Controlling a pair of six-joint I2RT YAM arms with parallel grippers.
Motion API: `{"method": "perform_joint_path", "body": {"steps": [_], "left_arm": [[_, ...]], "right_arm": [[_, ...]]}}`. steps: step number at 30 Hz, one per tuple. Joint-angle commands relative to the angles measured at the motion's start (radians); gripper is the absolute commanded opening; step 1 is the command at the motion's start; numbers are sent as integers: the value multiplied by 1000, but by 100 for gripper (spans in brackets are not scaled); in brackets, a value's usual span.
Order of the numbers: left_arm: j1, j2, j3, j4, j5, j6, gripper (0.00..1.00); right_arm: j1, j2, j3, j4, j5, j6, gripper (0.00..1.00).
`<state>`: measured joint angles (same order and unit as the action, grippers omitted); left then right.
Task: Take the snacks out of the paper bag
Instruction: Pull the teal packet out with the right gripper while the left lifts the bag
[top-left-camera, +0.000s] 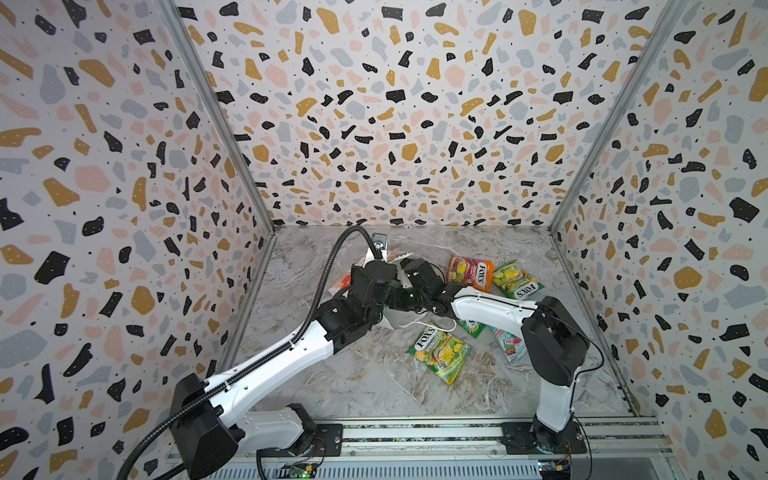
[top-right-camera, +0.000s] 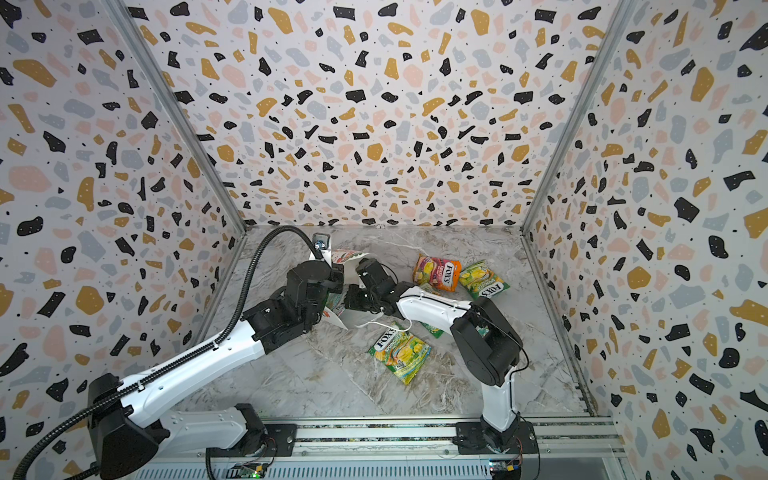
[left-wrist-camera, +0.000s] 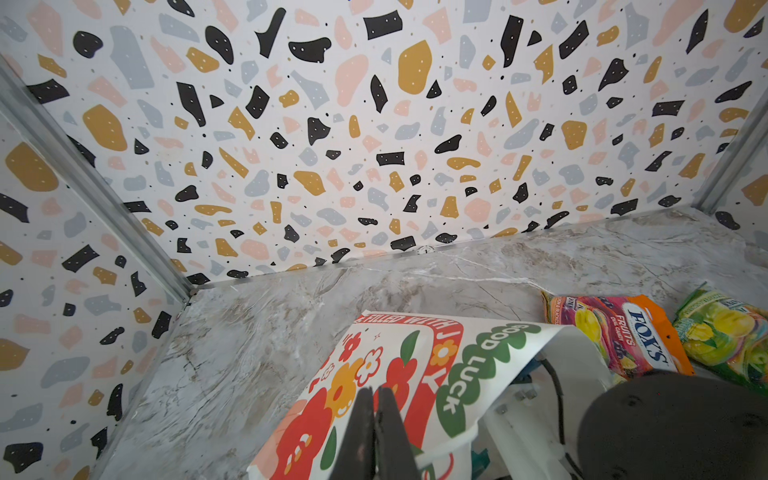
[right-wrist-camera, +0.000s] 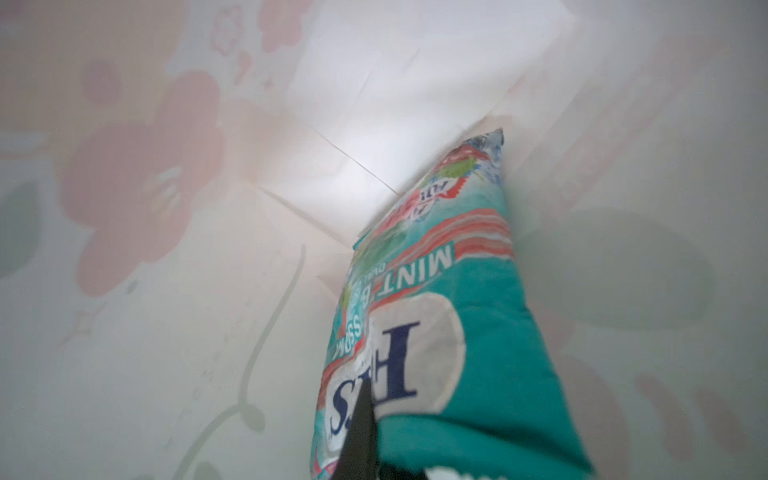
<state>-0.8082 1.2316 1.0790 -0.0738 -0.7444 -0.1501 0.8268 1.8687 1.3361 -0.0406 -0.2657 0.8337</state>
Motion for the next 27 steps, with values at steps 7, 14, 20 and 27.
{"method": "perform_joint_path", "body": {"steps": [7, 14, 20, 27], "left_arm": [[-2, -29, -13, 50, -61, 10, 0], [-2, -34, -14, 48, -66, 18, 0], [-2, -34, -13, 45, -71, 23, 0], [-1, -31, -9, 38, -85, 24, 0]], "right_arm": [[30, -170, 12, -76, 66, -117, 0], [30, -263, 21, -106, 77, -171, 0], [32, -340, 29, -108, 84, -222, 0], [29, -414, 84, -125, 123, -268, 0]]}}
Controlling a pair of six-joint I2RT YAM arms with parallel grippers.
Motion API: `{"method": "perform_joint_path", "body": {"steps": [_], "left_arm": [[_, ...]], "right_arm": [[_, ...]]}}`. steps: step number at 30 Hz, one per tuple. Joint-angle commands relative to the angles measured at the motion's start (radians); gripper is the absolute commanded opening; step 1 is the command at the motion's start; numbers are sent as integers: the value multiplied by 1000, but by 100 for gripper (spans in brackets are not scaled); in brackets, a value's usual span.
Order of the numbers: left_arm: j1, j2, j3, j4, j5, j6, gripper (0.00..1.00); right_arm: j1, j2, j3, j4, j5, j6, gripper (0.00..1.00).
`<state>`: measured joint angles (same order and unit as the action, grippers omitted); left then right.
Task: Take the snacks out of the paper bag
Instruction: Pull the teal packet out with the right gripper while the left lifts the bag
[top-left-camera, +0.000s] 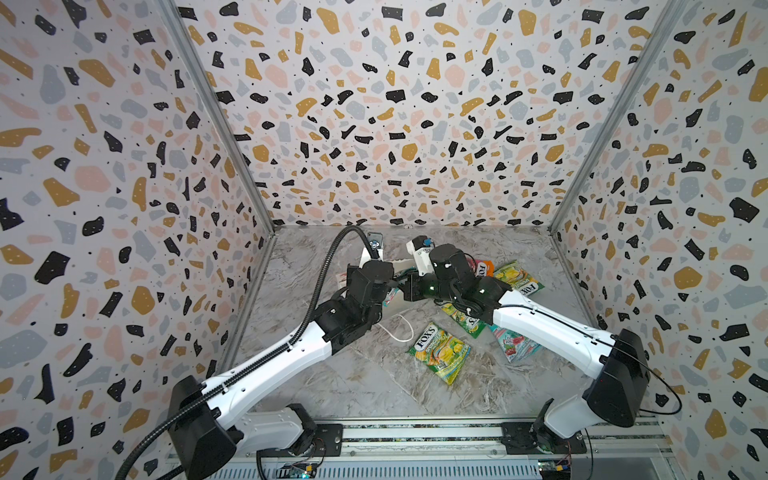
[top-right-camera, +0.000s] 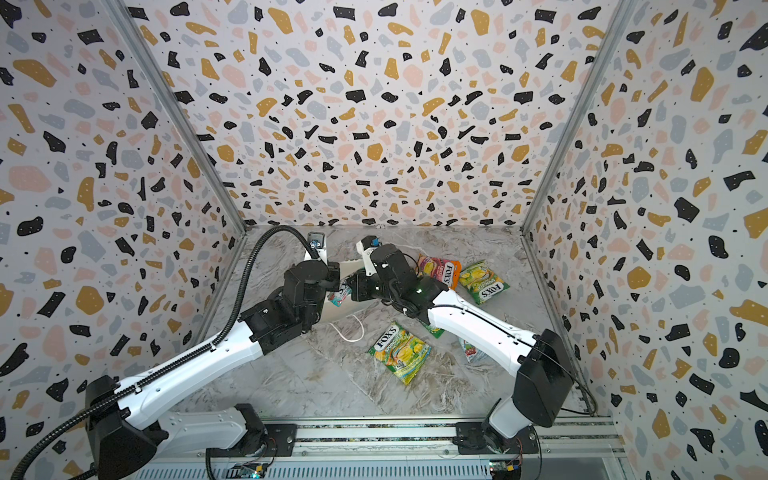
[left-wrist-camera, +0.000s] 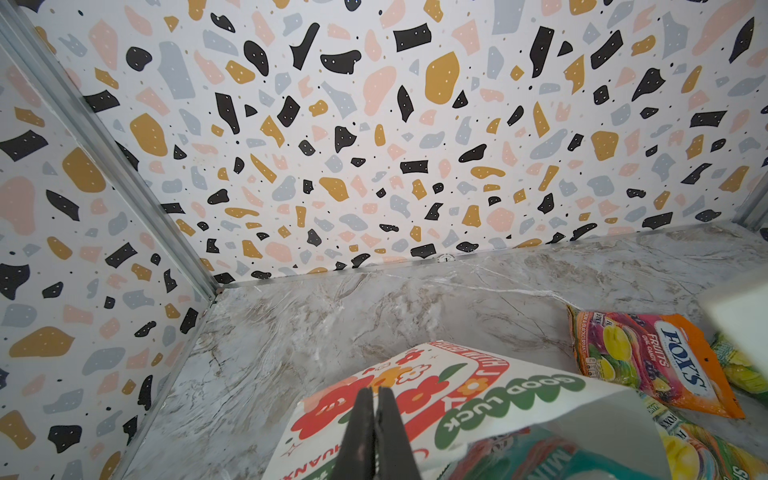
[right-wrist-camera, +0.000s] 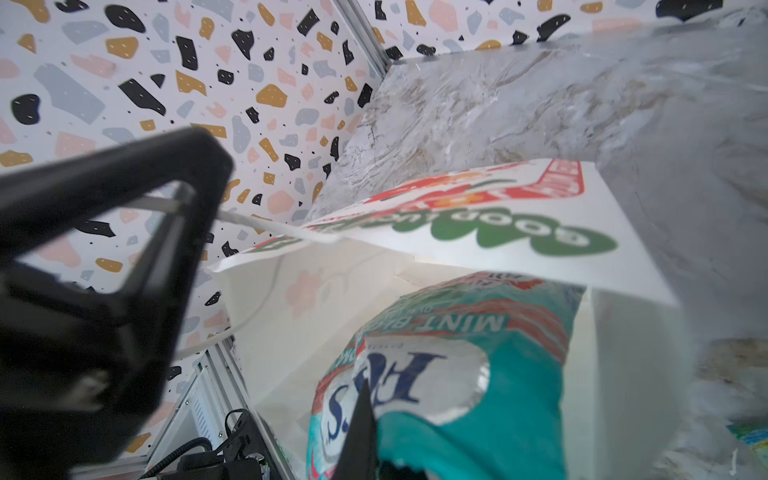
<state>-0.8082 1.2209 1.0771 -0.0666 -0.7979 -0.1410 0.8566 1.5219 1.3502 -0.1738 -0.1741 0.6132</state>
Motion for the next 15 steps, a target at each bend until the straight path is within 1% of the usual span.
{"method": "perform_joint_path", "body": {"steps": [1, 6, 11, 15], "left_arm": [[-1, -20, -7, 31, -34, 15, 0], [-2, -20, -7, 30, -39, 17, 0], [-2, -17, -5, 29, -43, 18, 0], [-1, -15, -4, 27, -41, 18, 0]], "right_arm": [[-3, -76, 80, 3, 39, -55, 0], [-15, -131, 111, -6, 69, -87, 0], [-26, -194, 134, -14, 141, -115, 0], [-68, -234, 137, -31, 197, -112, 0]]}}
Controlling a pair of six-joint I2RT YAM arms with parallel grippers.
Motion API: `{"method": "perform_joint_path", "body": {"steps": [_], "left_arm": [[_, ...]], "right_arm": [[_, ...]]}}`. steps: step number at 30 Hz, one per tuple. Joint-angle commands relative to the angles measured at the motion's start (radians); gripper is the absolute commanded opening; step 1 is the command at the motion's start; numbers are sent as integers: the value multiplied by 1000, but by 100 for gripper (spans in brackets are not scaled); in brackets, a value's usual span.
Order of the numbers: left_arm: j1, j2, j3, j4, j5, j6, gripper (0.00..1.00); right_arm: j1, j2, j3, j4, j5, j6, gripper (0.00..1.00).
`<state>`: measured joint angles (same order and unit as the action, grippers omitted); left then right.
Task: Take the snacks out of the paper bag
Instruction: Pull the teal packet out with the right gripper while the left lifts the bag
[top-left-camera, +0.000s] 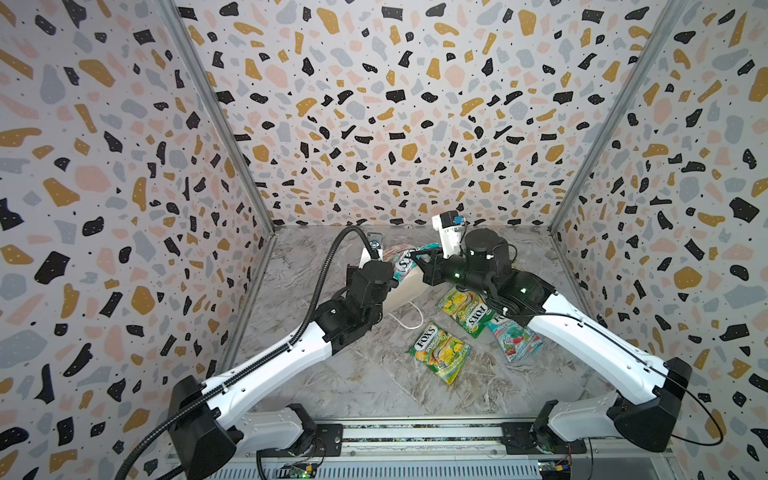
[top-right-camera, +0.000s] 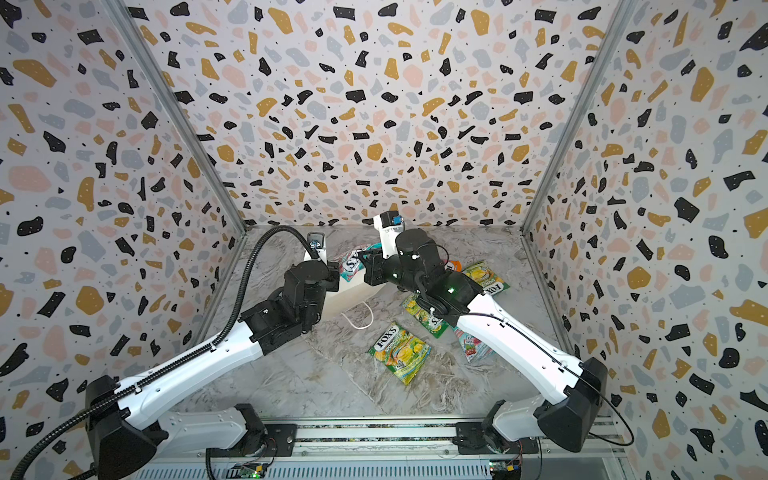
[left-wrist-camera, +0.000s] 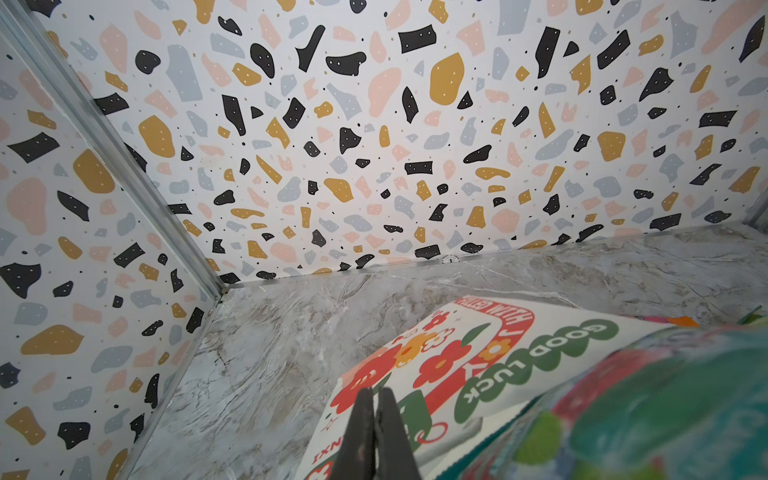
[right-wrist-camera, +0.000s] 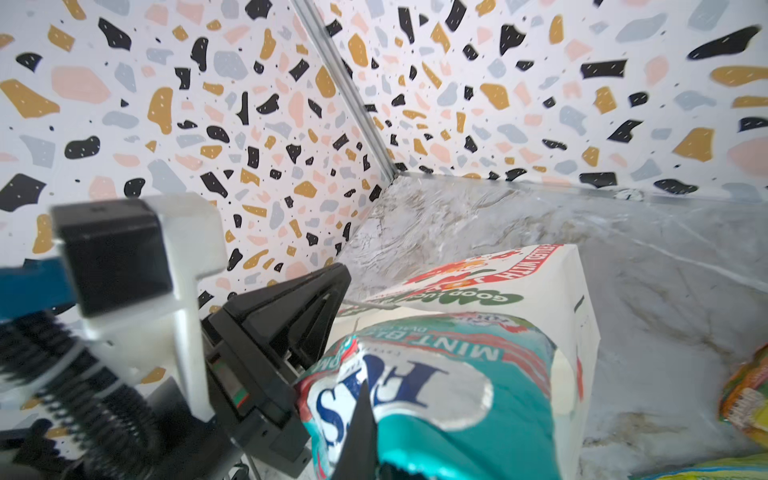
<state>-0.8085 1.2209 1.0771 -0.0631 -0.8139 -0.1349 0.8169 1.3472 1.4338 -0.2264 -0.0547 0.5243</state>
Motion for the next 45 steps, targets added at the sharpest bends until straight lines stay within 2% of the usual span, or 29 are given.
{"method": "perform_joint_path", "body": {"steps": [1, 10, 20, 25, 29, 35, 40, 45], "left_arm": [[-1, -16, -3, 23, -25, 12, 0], [-1, -9, -3, 20, -25, 14, 0], [-1, -8, -3, 20, -45, 18, 0], [-1, -5, -2, 17, -51, 19, 0], [-1, -10, 2, 15, -66, 30, 0], [0, -60, -23, 50, -70, 40, 0], [0, -81, -32, 63, -84, 44, 0], [-1, -84, -35, 64, -96, 45, 0]], "right_arm": [[-42, -71, 45, 22, 92, -18, 0], [-181, -132, -24, 47, 26, 42, 0], [-209, -122, 2, 66, -23, 30, 0], [-212, -69, 123, 32, -46, 3, 0], [-214, -54, 180, 42, -32, -8, 0], [-241, -36, 224, 32, 51, 5, 0], [-323, -12, 203, 19, 90, 62, 0], [-421, 41, 129, 44, 6, 107, 0]]}}
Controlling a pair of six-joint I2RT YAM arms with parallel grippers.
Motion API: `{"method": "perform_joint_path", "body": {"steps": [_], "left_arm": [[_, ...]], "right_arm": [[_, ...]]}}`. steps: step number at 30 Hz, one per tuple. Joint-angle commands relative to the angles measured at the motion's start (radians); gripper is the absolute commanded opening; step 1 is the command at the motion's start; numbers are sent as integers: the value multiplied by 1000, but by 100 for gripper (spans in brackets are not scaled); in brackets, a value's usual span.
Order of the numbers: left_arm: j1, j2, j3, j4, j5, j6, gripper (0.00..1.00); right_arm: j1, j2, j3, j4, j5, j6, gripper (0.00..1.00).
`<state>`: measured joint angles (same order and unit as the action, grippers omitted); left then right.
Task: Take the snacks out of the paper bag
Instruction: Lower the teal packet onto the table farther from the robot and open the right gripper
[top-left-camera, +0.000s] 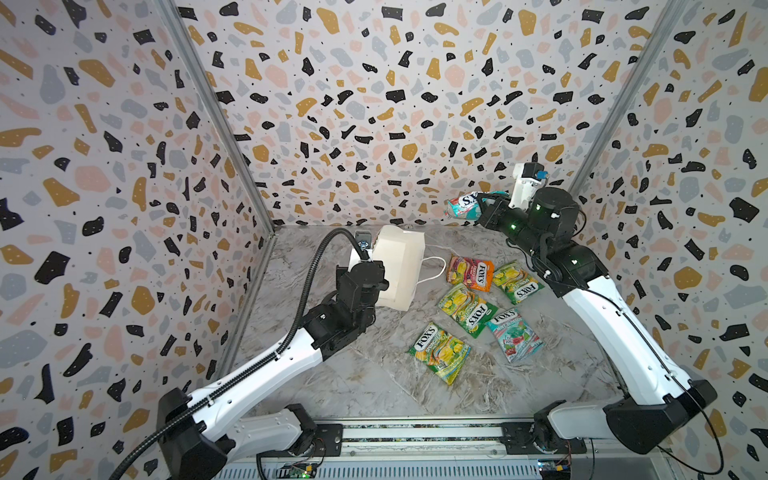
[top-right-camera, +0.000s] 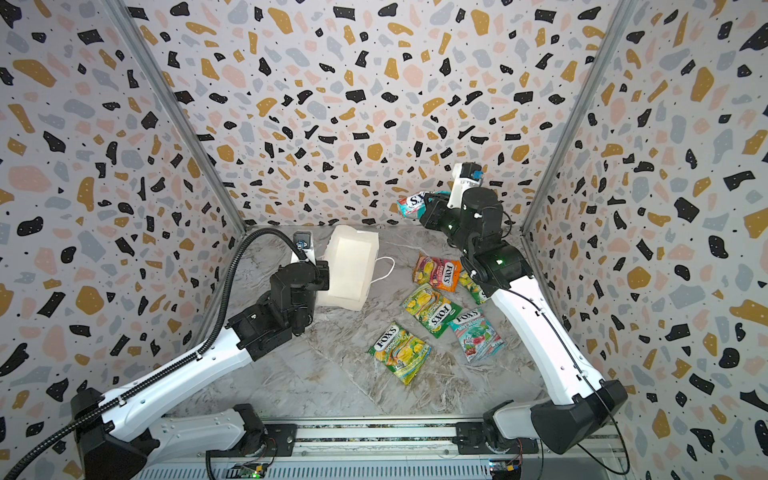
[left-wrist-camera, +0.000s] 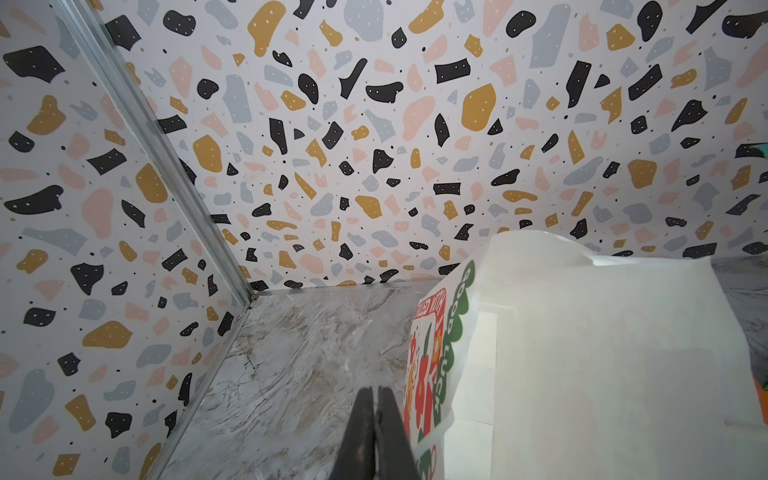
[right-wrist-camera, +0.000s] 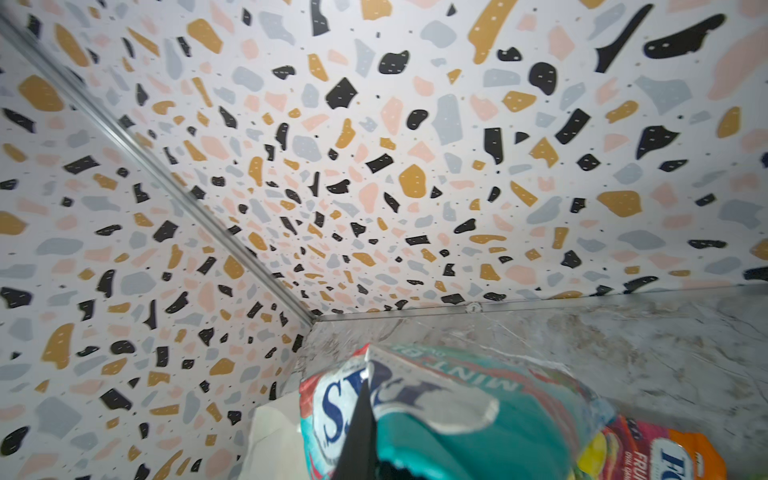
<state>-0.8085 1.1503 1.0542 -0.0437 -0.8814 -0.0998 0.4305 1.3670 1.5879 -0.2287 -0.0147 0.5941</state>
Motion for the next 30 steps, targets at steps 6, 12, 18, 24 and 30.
{"method": "perform_joint_path", "body": {"steps": [6, 12, 18, 24, 30], "left_arm": [[1, -16, -16, 48, -39, 14, 0], [1, -13, -19, 51, -50, 20, 0], [0, -11, -21, 54, -57, 23, 0], [2, 0, -20, 54, -61, 26, 0], [6, 8, -17, 49, -67, 25, 0]], "right_arm": [[-104, 137, -68, 102, -150, 46, 0], [-139, 304, -51, 209, -245, 35, 0], [-144, 494, 32, 314, -365, 42, 0], [-137, 669, 110, 355, -454, 68, 0], [-115, 760, 81, 358, -480, 56, 0]]}}
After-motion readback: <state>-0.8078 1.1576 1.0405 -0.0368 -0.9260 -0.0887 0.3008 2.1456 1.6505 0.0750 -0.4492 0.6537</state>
